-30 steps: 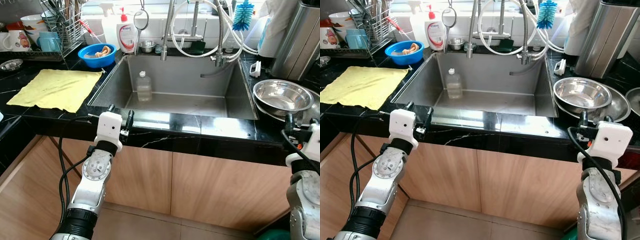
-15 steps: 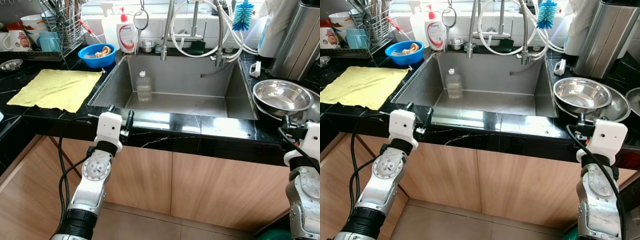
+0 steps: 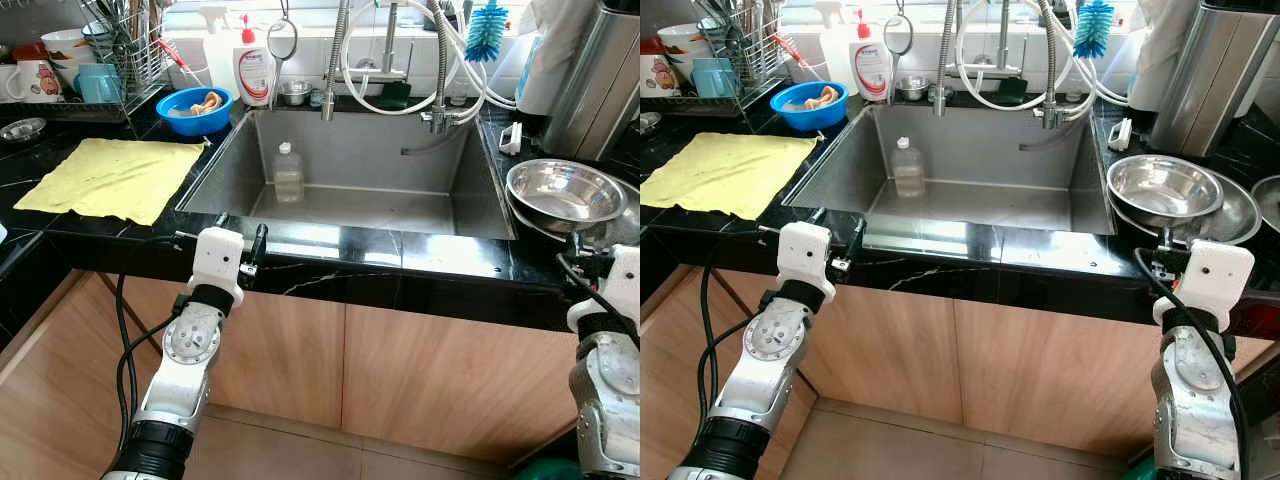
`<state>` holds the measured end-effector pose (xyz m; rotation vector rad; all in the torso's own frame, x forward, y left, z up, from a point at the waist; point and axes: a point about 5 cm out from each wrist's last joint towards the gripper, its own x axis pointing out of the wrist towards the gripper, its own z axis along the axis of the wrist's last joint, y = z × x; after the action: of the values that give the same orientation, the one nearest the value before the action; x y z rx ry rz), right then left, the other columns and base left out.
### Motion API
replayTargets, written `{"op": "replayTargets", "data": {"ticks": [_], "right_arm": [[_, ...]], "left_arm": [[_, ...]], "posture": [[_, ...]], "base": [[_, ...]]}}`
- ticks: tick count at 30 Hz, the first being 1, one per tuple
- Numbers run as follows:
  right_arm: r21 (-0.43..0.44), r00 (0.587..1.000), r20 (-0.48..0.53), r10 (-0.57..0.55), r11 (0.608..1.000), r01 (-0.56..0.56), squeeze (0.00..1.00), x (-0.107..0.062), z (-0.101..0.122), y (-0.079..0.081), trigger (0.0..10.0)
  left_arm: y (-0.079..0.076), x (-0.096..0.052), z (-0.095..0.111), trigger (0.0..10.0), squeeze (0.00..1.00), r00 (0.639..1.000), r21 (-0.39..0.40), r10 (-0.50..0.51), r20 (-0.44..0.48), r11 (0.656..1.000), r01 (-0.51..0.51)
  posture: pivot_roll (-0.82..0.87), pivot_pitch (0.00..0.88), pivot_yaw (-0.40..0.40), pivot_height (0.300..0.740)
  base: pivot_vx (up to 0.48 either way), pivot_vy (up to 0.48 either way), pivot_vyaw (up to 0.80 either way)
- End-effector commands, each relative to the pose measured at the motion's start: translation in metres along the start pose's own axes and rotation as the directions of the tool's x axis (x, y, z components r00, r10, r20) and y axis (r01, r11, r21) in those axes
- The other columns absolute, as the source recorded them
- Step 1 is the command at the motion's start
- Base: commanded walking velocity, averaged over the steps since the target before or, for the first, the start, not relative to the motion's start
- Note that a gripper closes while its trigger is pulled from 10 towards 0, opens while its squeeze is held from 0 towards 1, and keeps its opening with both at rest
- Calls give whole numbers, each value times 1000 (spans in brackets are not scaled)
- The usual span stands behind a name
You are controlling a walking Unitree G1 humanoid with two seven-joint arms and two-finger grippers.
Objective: Kitchen organization
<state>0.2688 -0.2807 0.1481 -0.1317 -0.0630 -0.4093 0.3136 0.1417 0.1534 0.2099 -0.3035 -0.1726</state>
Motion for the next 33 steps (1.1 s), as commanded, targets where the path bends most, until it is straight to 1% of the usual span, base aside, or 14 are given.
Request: {"op": "replayTargets", "data": {"ticks": [1, 7, 10, 12, 33], "right_arm": [[-11, 1000, -4, -8, 1000, 8, 0, 3, 2, -2, 10000], [-15, 1000, -7, -8, 1000, 8, 0, 6, 2, -2, 10000], [-21, 1000, 0, -31, 999, 31, 0, 6, 3, -5, 10000], [-26, 999, -2, -43, 999, 42, 0, 6, 3, -7, 0], [-19, 999, -9, -43, 999, 43, 0, 8, 3, -4, 0]], "left_arm": [[0, 0, 3, 10000, 0, 1000, 26, -13, 9, 1000, 12], [0, 1, 3, 10000, 0, 1000, 29, -14, 8, 999, 14], [1, 1, 3, 10000, 0, 1000, 29, -14, 8, 999, 14], [0, 1, 3, 10000, 0, 1000, 29, -16, 8, 999, 15], [0, 1, 3, 10000, 0, 1000, 30, -17, 4, 999, 16]], "posture": [[14, 0, 42, 720], [14, 0, 43, 720], [15, 0, 43, 720], [16, 0, 43, 720], [16, 0, 44, 720]], "base": [[0, 0, 0], [0, 0, 0], [0, 0, 0], [0, 0, 0], [0, 0, 0]]}}
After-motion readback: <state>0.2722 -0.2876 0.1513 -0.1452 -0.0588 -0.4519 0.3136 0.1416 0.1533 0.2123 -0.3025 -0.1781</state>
